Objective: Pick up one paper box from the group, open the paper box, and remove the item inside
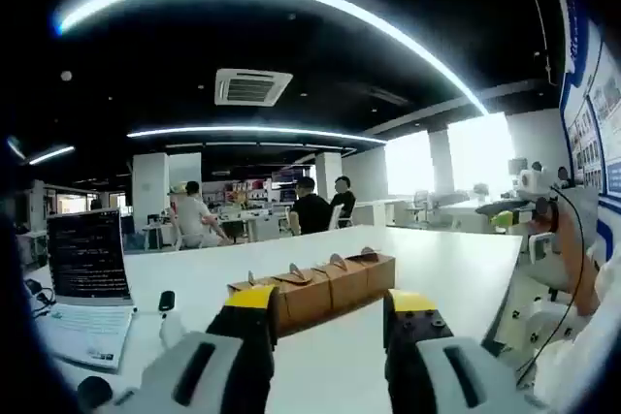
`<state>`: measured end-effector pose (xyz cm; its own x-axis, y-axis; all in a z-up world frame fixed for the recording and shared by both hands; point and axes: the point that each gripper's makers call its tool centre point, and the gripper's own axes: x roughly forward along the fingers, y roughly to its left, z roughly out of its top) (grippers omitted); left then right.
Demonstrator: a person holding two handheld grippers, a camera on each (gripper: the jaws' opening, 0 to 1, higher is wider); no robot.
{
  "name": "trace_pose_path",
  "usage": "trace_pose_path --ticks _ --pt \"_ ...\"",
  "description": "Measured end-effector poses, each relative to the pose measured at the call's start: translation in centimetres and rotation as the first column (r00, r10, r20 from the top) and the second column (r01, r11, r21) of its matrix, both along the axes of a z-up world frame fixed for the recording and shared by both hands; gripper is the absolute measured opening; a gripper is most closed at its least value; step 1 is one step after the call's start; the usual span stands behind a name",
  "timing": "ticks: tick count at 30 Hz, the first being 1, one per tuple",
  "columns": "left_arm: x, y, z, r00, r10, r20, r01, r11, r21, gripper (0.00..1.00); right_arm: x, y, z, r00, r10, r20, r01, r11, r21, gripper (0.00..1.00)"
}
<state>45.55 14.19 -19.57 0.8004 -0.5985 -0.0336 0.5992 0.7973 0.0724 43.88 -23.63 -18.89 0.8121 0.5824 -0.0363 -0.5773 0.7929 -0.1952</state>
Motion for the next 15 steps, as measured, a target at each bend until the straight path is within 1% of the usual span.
trace_pose_path --ticks 8,15 --pt "-0.17 0.34 0.35 1.000 0.000 0.007 0.000 1.000 -0.014 0.44 0.06 0.06 -0.07 1.000 -0.001 -0.002 0.001 1.000 0.001 0.49" --pt "-0.18 0.43 0.36 1.000 0.003 0.008 -0.003 1.000 -0.013 0.44 0.00 0.22 -0.15 1.000 0.004 -0.003 -0.004 1.000 -0.006 0.49"
